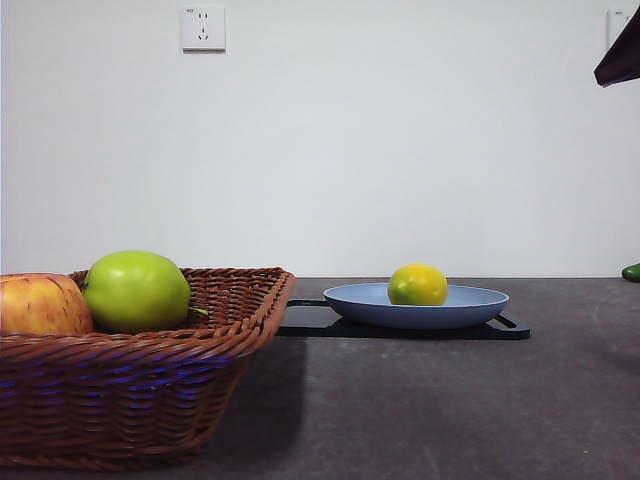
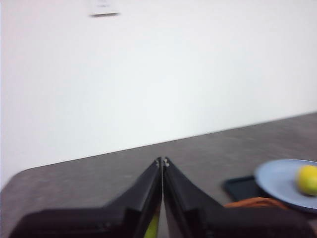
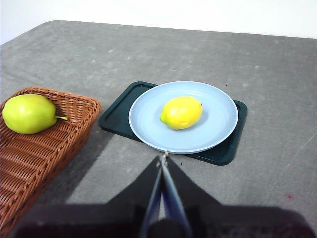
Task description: Take the lemon from the basket,put the lemon in the plate,hand out the plate
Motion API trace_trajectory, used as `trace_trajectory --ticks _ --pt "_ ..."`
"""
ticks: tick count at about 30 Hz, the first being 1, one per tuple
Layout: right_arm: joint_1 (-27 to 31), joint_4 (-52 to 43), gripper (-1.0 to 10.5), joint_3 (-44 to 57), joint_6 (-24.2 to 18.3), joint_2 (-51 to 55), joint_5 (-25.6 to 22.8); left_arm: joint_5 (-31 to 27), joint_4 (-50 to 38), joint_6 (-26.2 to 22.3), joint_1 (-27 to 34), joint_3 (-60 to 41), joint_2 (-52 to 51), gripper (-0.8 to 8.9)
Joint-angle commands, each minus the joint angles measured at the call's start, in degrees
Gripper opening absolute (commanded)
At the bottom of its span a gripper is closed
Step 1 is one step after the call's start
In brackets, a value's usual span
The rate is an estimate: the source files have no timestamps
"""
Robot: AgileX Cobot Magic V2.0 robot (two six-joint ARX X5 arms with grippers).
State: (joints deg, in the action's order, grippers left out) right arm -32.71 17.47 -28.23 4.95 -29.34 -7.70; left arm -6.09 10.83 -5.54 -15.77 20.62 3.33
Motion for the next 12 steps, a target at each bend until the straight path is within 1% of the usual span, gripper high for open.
trace_trajectory --ticks 1,4,9,12 --pt "-0.4 -0.7 0.1 -0.7 0.4 -0.2 -0.2 0.5 -2.6 0.2 3.9 -5.3 -2.9 0.08" --pt "-0.4 -0.7 0.1 -0.7 0.4 -0.2 -0.2 0.2 -4.3 1.2 6.5 -10.7 -3.2 0.08" --pt "-0.4 -0.7 0.1 -0.7 0.4 -0.2 -0.2 0.1 -6.5 3.2 8.9 -17.9 -3.2 0.08" --pt "-0.4 -0.7 0.1 -0.7 0.4 -0.2 -0.2 0.1 -6.2 5.9 9.5 -20.3 -3.2 0.08"
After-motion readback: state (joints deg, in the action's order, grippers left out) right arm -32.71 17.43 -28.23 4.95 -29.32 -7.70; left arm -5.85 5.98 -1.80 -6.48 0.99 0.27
